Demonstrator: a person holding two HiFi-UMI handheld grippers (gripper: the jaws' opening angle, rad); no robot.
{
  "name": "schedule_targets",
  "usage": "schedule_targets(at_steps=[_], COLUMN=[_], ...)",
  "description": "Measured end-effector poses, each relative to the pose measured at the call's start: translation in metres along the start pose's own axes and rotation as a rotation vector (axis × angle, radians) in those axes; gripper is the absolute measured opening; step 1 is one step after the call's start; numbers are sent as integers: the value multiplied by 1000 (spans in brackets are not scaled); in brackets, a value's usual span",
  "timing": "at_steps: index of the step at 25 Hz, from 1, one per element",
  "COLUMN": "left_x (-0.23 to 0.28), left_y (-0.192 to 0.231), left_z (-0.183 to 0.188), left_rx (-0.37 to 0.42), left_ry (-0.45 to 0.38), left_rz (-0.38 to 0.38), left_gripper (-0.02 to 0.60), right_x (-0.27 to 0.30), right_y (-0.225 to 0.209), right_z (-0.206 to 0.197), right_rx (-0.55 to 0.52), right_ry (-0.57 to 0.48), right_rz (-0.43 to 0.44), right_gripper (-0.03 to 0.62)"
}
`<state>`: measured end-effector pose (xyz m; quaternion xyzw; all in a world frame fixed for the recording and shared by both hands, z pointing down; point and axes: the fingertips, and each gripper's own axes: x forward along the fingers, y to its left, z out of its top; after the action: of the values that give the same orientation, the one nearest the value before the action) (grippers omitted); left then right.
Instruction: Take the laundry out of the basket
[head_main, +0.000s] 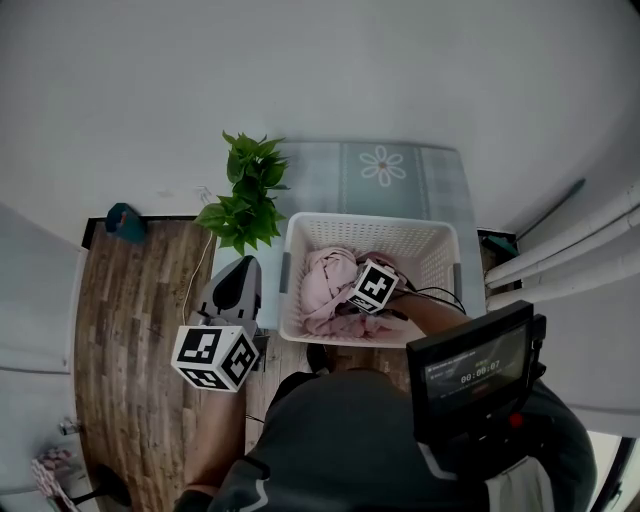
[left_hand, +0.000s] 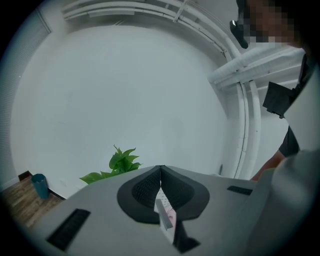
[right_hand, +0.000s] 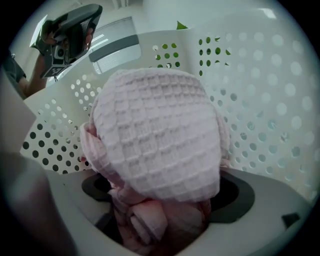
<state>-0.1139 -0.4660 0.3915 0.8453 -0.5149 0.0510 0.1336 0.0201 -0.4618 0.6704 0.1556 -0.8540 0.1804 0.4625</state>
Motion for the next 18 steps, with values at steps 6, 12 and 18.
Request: schedule_targets(at_steps=[6,12,18], left_x=[-6,-13,-33], left_y=[6,5,5], left_z=[-7,-14,-10], left_rx=[-4,-5,-21], left_ry=[6,15,-10], left_rz=[23,28,64], left_gripper=[11,11,11], right_x=[10,12,5], right_y=[4,9,10], right_z=[3,9,15], right_rx=[11,63,74], right_ry=[-25,-37,-128], right_rz=[79,65,15], right_gripper=[486,354,279])
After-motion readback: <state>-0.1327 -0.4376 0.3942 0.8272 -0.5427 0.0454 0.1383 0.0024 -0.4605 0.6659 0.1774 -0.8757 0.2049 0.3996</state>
